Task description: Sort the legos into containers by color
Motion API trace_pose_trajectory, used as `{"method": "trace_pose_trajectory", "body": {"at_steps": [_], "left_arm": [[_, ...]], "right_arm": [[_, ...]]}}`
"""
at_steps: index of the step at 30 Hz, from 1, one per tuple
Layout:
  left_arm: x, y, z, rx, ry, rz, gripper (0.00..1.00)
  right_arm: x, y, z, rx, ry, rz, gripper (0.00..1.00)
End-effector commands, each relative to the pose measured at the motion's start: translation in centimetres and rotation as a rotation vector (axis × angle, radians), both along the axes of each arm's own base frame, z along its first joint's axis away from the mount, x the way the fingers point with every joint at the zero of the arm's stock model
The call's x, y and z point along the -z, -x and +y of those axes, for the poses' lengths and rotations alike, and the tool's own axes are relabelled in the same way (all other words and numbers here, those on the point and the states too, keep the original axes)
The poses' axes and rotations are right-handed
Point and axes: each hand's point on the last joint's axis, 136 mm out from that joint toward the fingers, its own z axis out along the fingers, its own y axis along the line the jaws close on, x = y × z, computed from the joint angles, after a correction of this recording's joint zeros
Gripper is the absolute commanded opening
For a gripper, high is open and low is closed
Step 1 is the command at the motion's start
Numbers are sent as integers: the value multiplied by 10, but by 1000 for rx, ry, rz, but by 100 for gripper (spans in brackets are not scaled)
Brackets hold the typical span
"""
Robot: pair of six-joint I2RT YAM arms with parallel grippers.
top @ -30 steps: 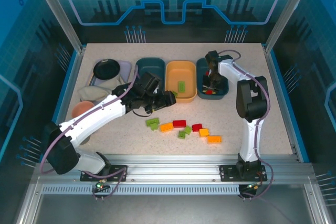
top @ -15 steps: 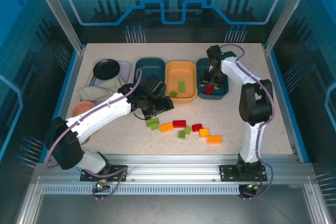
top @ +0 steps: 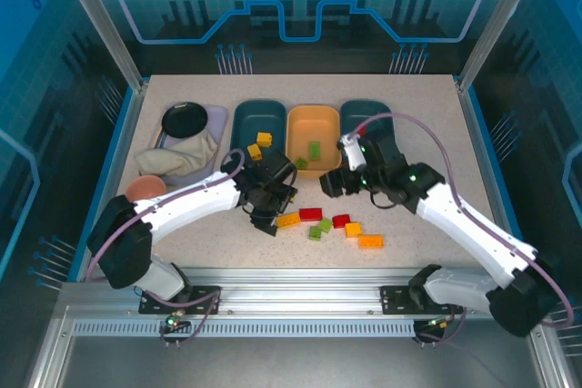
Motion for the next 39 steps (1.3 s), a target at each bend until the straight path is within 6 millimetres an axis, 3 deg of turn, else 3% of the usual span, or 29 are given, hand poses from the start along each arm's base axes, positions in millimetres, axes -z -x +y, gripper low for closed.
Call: {"method": "trace_pose_trajectory", "body": {"at_steps": [1,3,8,19,31,35,39], "left_arm": [[15,-11,-15,-269,41,44,80],[21,-13,-19,-294,25,68,80],[42,-13,-14,-361,-26,100,80],[74,-24,-10,-465,-56,83,74],[87,-28,1,-503,-107,57,33],[74,-33,4,-491,-107,15,24],[25,-45,15,-400,-141,-88,23]], "right_arm": [[-18,20,6,-60,-92,-66,81],[-7,34,-3,-52,-80,-26,81],[-4,53,-12,-47,-95,5,81],[-3,63,-12,-63,-112,44,80],[-2,64,-10,-72,-121,57,80],[-5,63,-10,-69,-122,52,80],[-17,58,-10,-50,-136,21,80]]}}
